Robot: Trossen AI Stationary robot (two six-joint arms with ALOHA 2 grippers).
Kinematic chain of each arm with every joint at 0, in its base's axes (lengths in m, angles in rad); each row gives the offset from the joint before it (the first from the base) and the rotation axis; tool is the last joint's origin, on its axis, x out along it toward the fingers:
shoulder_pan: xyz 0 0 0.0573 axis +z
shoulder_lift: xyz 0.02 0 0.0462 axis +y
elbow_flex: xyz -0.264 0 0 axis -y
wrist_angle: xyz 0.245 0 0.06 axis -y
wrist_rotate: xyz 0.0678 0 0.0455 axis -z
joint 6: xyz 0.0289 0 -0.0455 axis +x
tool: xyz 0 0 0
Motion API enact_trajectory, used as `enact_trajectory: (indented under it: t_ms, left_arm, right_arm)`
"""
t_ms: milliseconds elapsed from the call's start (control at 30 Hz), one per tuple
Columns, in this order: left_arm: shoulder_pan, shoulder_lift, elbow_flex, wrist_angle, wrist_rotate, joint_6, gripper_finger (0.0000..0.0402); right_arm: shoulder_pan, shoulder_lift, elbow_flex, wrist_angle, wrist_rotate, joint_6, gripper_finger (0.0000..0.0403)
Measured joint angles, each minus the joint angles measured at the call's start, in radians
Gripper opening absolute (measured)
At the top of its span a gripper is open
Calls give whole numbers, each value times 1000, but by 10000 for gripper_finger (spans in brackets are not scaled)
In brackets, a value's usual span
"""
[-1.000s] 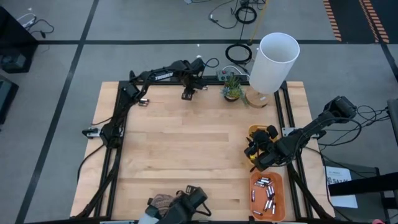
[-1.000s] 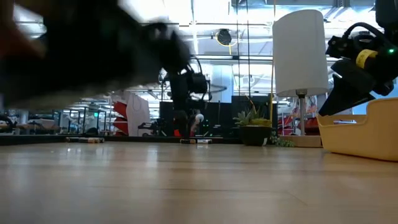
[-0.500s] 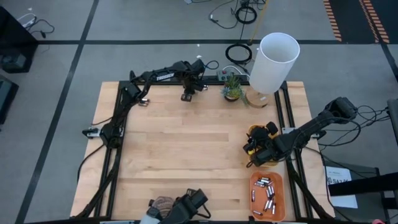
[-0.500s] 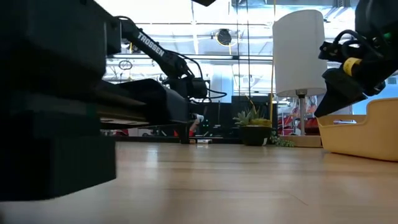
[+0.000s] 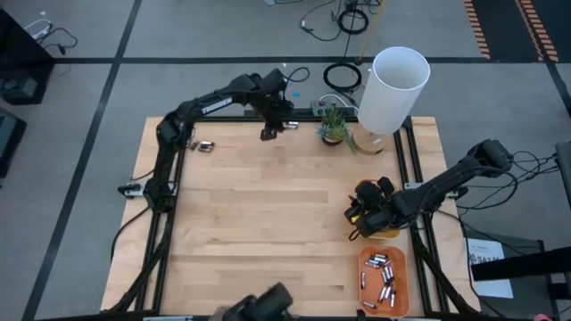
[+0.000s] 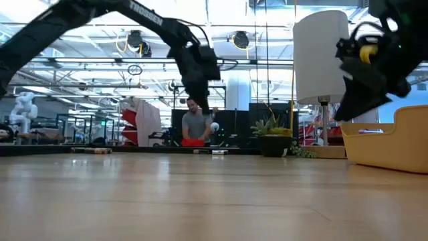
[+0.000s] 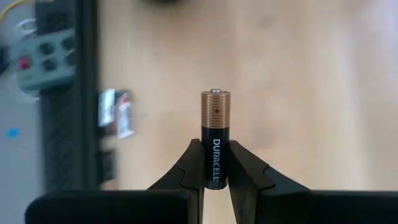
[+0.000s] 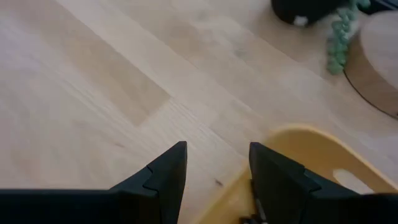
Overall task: Sort batteries
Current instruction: Put the brown battery into the yellow bin
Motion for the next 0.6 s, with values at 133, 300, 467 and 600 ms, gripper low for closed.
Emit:
enact_trajectory:
  t_ms: [133,300,467,600]
  left_arm:
    - [-55,-114,-68,53,226,-54,47]
    - [-200,-194,-277,316,271,-123,47]
    - [-394,-194,-499,852,297,-288,47]
    - [-527,-116,-583,1362,121,-486,47]
  right_arm:
    - [8,0,85,0,0,-65,167]
    - [85,0,206,33,60,-166,167]
    - [217,0,299,156,194,-345,167]
    - [309,0,341,271,281,-500,167]
